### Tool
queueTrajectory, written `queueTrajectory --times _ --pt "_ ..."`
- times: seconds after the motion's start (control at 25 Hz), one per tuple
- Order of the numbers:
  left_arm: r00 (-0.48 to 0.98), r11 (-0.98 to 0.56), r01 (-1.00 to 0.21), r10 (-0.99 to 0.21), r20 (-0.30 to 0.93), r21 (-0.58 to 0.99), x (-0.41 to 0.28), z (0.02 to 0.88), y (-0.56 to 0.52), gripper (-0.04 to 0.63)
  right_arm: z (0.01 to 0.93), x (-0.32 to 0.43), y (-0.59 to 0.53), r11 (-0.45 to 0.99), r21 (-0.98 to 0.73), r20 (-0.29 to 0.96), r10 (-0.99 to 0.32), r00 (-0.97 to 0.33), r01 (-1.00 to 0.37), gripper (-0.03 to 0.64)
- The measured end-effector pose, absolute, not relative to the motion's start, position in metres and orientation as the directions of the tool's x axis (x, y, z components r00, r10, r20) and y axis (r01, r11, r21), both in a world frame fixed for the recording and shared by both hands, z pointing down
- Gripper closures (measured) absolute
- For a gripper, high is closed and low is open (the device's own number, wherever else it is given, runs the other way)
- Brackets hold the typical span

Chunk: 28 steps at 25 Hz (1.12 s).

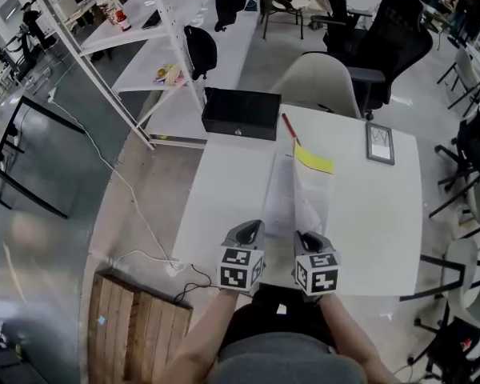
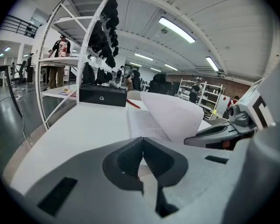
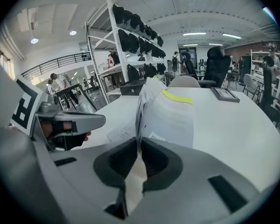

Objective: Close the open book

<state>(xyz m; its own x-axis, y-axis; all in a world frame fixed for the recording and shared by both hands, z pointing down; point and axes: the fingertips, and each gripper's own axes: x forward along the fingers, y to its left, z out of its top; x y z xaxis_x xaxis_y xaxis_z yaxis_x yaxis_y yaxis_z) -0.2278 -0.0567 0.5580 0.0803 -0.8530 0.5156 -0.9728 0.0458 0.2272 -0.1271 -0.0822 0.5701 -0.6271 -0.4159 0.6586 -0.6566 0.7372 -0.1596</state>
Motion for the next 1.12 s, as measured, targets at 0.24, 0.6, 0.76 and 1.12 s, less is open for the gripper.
queueTrajectory --times 0.24,0.6,0.76,1.12 --pt "0.061 0.065 -0.972 -0.856 0.513 0.224 -0.232 0.556 -0.052 0.588 0.575 -0.137 -0.081 0.774 -0.099 0.690 -0.399 -0.604 -0.625 0.573" --pt "0.033 0.104 -0.968 -0.851 0.524 0.229 -0.245 0.560 -0.045 0.588 0.589 -0.152 -0.076 0.821 -0.045 0.743 -0.353 -0.569 -0.569 0.549" --pt "0.028 0.114 -0.966 -0.848 0.530 0.233 -0.248 0.562 -0.043 0.588 0.594 -0.152 -0.073 0.827 -0.048 0.755 -0.337 -0.562 -0.560 0.533" --pt "0.035 0.111 -0.964 -0.848 0.528 0.243 -0.248 0.562 -0.047 0.588 0.595 -0.156 -0.070 0.840 -0.045 0.757 -0.324 -0.568 -0.540 0.495"
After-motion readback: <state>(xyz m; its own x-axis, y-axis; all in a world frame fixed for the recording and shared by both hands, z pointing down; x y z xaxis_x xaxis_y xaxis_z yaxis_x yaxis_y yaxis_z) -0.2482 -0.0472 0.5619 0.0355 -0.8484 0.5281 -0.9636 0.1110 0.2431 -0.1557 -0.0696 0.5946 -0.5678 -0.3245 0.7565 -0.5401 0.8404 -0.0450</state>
